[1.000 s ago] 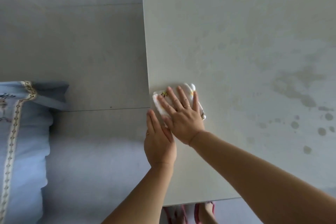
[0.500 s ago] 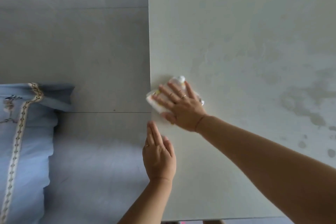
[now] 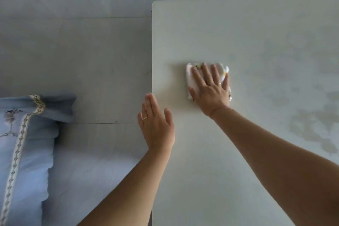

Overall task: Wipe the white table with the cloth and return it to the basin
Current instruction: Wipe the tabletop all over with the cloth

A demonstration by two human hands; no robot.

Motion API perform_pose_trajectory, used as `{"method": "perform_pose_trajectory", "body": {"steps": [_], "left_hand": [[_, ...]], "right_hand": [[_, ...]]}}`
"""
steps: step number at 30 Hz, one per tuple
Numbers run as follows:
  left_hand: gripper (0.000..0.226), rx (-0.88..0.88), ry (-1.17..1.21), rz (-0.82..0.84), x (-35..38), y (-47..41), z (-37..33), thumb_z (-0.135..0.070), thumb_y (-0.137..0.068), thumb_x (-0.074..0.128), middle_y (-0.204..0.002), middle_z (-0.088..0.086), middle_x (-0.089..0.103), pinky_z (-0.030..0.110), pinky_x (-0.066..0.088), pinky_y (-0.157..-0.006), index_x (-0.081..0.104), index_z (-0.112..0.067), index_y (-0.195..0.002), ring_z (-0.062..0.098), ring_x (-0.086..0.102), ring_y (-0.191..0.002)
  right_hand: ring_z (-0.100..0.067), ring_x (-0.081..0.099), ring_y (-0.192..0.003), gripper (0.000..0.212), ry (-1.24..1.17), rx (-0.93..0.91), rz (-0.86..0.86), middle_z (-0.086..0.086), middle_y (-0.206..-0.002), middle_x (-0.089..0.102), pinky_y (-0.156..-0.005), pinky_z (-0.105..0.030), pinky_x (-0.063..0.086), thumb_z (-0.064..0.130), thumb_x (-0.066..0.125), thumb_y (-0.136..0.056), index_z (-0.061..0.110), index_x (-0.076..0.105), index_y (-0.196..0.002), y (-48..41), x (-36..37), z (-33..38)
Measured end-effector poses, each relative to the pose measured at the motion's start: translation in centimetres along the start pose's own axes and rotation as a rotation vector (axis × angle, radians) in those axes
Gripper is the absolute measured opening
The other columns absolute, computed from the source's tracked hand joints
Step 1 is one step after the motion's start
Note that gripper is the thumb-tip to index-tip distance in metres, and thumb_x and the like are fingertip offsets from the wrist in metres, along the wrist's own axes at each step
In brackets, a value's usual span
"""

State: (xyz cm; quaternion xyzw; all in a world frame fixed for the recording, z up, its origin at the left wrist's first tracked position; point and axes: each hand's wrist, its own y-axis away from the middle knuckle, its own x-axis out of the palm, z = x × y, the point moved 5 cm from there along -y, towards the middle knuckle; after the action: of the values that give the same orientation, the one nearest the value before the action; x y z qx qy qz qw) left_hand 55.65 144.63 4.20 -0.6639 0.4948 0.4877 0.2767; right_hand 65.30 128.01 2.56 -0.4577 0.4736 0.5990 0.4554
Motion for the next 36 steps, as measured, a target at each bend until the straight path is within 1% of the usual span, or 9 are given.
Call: {"method": "perform_pose_trajectory", "body": {"steps": [3, 8, 13, 16, 20, 26, 32, 34, 36], "left_hand": [[0.06, 0.011, -0.024, 0.02, 1.0, -2.3, -1.4, -0.031, -0.1, 0.035, -0.158, 0.008, 0.02, 0.041, 0.019, -0.114, 0.012, -0.009, -0.151, 0.025, 0.026, -0.142], [0.059, -0.01, -0.043, 0.001, 1.9, -2.5, -2.1, -0.026, -0.098, 0.042, -0.157, 0.013, 0.021, 0.043, 0.025, -0.113, 0.022, -0.003, -0.148, 0.031, 0.029, -0.14], [0.068, 0.015, -0.116, 0.014, 2.3, -2.7, -2.0, -0.041, -0.094, 0.025, -0.156, 0.016, 0.02, 0.045, 0.024, -0.114, 0.022, -0.001, -0.148, 0.035, 0.026, -0.141], [0.069, 0.028, -0.123, 0.018, 2.2, -2.6, -2.3, -0.042, -0.092, 0.025, -0.154, 0.018, 0.025, 0.046, 0.026, -0.113, 0.025, 0.001, -0.147, 0.037, 0.029, -0.14], [0.07, 0.023, -0.124, 0.029, 1.9, -2.5, -2.3, -0.043, -0.092, 0.026, -0.155, 0.017, 0.024, 0.045, 0.025, -0.114, 0.026, 0.0, -0.147, 0.036, 0.028, -0.14], [0.071, 0.013, -0.146, 0.055, 2.2, -2.7, -2.3, -0.044, -0.091, 0.027, -0.157, 0.015, 0.019, 0.044, 0.023, -0.116, 0.022, -0.002, -0.148, 0.034, 0.025, -0.142], [0.071, 0.015, -0.142, 0.07, 1.9, -2.7, -2.5, -0.043, -0.089, 0.031, -0.154, 0.018, 0.027, 0.047, 0.03, -0.112, 0.029, 0.0, -0.146, 0.036, 0.033, -0.138], [0.072, 0.014, -0.152, 0.073, 2.0, -2.8, -2.5, -0.043, -0.089, 0.03, -0.155, 0.017, 0.025, 0.046, 0.029, -0.113, 0.027, 0.0, -0.146, 0.036, 0.032, -0.139], [0.072, 0.009, -0.152, 0.081, 2.0, -2.8, -2.4, -0.043, -0.089, 0.029, -0.156, 0.017, 0.022, 0.047, 0.029, -0.113, 0.026, -0.001, -0.147, 0.036, 0.03, -0.139]], "right_hand": [[-0.023, -0.009, -0.147, 0.061, -0.052, 0.103, 0.008, 0.003, -0.161, -0.002, -0.108, -0.056, -0.021, 0.055, 0.021, -0.095, 0.039, 0.001, -0.15, -0.3, 0.2, 2.8], [-0.024, 0.003, -0.148, 0.061, 0.12, -0.487, 0.068, 0.005, -0.16, 0.008, -0.116, -0.055, -0.001, 0.058, 0.013, -0.092, 0.04, 0.006, -0.15, -1.7, -0.3, 2.9], [-0.022, -0.006, -0.147, 0.059, -0.043, 0.097, -0.035, 0.004, -0.161, 0.002, -0.112, -0.054, -0.016, 0.055, 0.018, -0.095, 0.04, 0.004, -0.15, -6.8, -0.8, 0.0], [-0.026, -0.008, -0.147, 0.061, -0.029, -0.085, -0.007, 0.003, -0.161, -0.001, -0.11, -0.056, -0.019, 0.055, 0.016, -0.094, 0.037, 0.002, -0.15, -5.3, 0.1, 5.1], [-0.025, 0.004, -0.148, 0.061, 0.112, -0.47, 0.035, 0.004, -0.16, 0.009, -0.115, -0.056, -0.003, 0.057, 0.023, -0.095, 0.038, 0.008, -0.15, -6.6, -0.4, 4.2], [-0.025, -0.005, -0.147, 0.061, -0.064, 0.126, -0.034, 0.003, -0.161, 0.002, -0.111, -0.058, -0.017, 0.055, 0.022, -0.094, 0.039, 0.004, -0.15, -11.3, -1.4, 1.9], [-0.026, 0.004, -0.148, 0.062, 0.078, -0.487, 0.055, 0.004, -0.161, 0.009, -0.114, -0.055, -0.005, 0.057, 0.022, -0.093, 0.037, 0.008, -0.15, -8.5, -0.5, 7.8], [-0.024, 0.004, -0.148, 0.061, 0.106, -0.399, 0.03, 0.002, -0.161, 0.008, -0.114, -0.054, -0.001, 0.056, 0.023, -0.093, 0.038, 0.008, -0.15, -11.4, -1.1, 4.5], [-0.022, -0.002, -0.148, 0.061, 0.0, -0.073, 0.022, 0.003, -0.161, 0.003, -0.115, -0.054, -0.005, 0.056, 0.024, -0.094, 0.039, 0.006, -0.15, -14.2, -1.9, 0.8]]}}
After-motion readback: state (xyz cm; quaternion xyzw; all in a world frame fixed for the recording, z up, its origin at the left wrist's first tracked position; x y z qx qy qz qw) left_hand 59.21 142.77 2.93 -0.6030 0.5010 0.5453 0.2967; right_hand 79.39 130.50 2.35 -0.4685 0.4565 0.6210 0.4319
